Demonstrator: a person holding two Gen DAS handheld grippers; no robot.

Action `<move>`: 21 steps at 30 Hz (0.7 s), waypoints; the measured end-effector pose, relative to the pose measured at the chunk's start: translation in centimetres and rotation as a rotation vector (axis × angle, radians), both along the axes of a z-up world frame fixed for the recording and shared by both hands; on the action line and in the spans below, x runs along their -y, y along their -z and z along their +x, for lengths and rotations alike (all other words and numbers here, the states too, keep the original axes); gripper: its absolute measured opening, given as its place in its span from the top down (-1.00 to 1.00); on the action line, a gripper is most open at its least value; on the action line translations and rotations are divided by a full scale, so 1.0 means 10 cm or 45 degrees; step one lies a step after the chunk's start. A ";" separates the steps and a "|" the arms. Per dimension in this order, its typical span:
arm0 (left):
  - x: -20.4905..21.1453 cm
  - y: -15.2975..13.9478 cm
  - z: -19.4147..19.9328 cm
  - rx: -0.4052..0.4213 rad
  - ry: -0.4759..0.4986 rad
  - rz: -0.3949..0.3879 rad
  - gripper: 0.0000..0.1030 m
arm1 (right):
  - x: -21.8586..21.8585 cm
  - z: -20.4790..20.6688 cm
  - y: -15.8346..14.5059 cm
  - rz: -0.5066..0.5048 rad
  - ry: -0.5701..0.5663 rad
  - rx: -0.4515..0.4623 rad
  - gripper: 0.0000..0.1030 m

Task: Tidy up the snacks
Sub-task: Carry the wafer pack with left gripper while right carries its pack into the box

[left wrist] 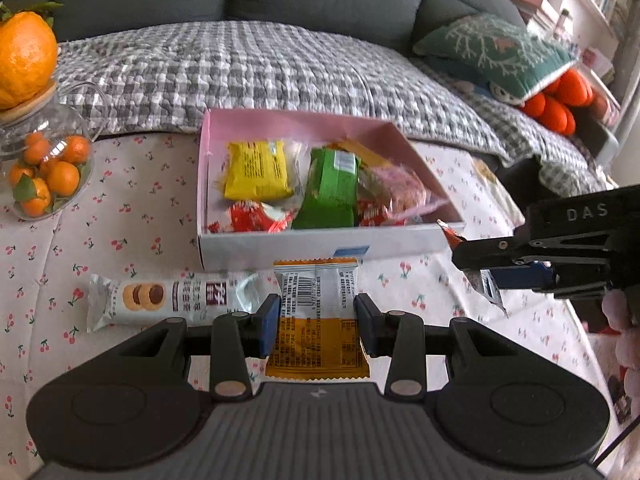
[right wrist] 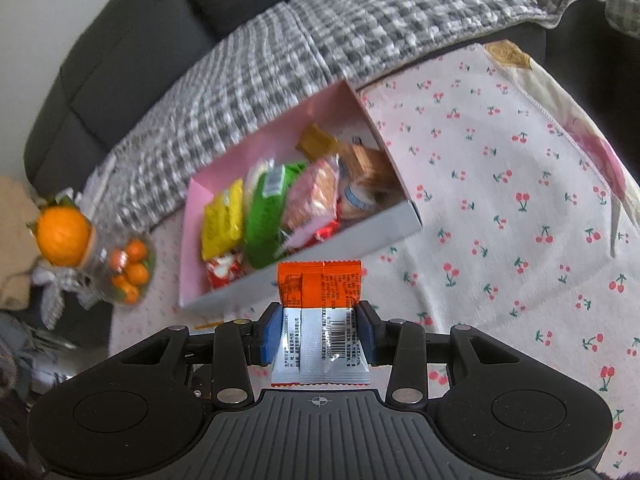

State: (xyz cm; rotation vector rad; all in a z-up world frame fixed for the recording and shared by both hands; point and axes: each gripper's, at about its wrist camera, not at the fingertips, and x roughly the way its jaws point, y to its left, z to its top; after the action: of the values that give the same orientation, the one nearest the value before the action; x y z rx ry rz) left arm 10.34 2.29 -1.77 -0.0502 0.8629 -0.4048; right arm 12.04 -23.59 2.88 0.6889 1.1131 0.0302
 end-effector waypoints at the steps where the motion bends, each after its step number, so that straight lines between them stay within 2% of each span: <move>1: -0.01 -0.01 0.01 -0.003 -0.021 -0.012 0.29 | 0.02 -0.01 -0.02 0.012 0.014 0.009 0.26; 5: -0.01 -0.04 0.14 -0.031 -0.088 -0.065 0.29 | 0.04 0.06 -0.04 0.003 0.036 0.007 0.26; 9: 0.05 -0.08 0.33 0.017 -0.107 -0.025 0.29 | 0.09 0.24 -0.11 0.035 0.061 0.049 0.26; 13: 0.13 -0.11 0.54 0.054 -0.115 -0.004 0.29 | 0.12 0.47 -0.17 -0.017 0.065 0.109 0.25; 21: 0.36 -0.05 0.95 0.157 -0.071 0.071 0.28 | 0.21 0.92 0.16 0.019 0.113 0.146 0.25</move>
State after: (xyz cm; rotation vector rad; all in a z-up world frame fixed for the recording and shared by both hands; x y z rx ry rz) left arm 19.82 -1.29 -1.23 0.0022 0.7487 -0.3285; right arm 21.19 -25.69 1.31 0.7407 0.9721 0.0023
